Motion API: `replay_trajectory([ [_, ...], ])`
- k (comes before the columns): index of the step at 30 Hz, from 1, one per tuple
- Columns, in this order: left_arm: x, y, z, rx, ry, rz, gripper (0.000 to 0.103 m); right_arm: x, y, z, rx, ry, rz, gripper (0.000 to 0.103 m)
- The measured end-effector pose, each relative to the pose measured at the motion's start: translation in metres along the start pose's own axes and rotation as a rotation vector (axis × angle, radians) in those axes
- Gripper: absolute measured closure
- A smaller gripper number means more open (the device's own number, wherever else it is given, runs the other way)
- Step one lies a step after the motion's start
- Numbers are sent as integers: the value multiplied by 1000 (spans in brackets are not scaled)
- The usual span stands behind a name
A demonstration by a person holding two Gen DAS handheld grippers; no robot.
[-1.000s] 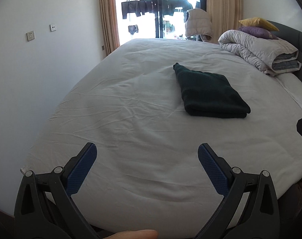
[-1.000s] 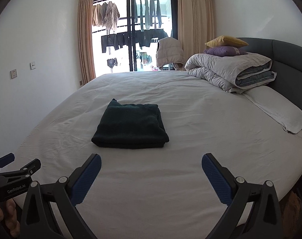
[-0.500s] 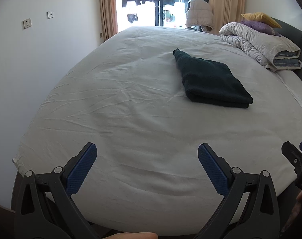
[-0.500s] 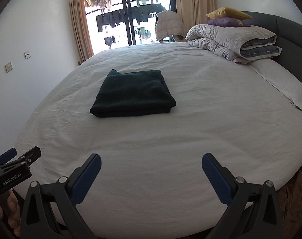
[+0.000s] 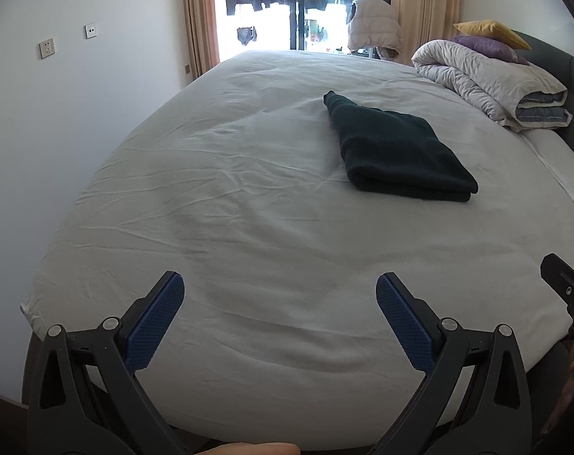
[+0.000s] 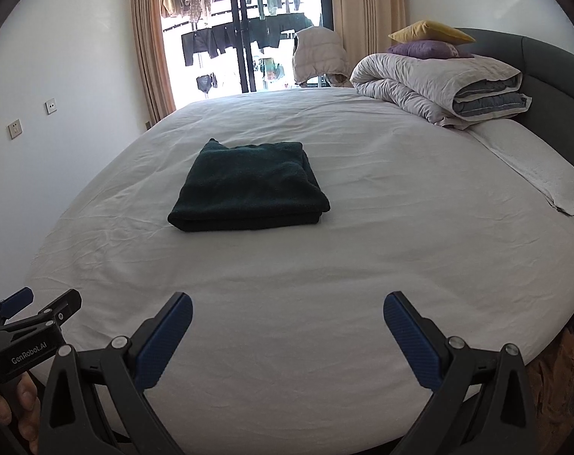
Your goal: Fold small clothes
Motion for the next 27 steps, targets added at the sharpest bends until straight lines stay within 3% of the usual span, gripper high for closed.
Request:
replay_trajectory([
  [27, 1, -1, -4, -5, 5, -11, 0, 2, 3, 0, -13, 15, 2, 0],
])
Point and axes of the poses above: each gripper's, at about its wrist camera, not at the fingertips, and x roughly the way its jaws point, y to its left, z to its top, the point moved 9 cm from there along x, roughly the way its jaws point, and after that the axes turned 4 degrees about z, right-handed, at the moved point
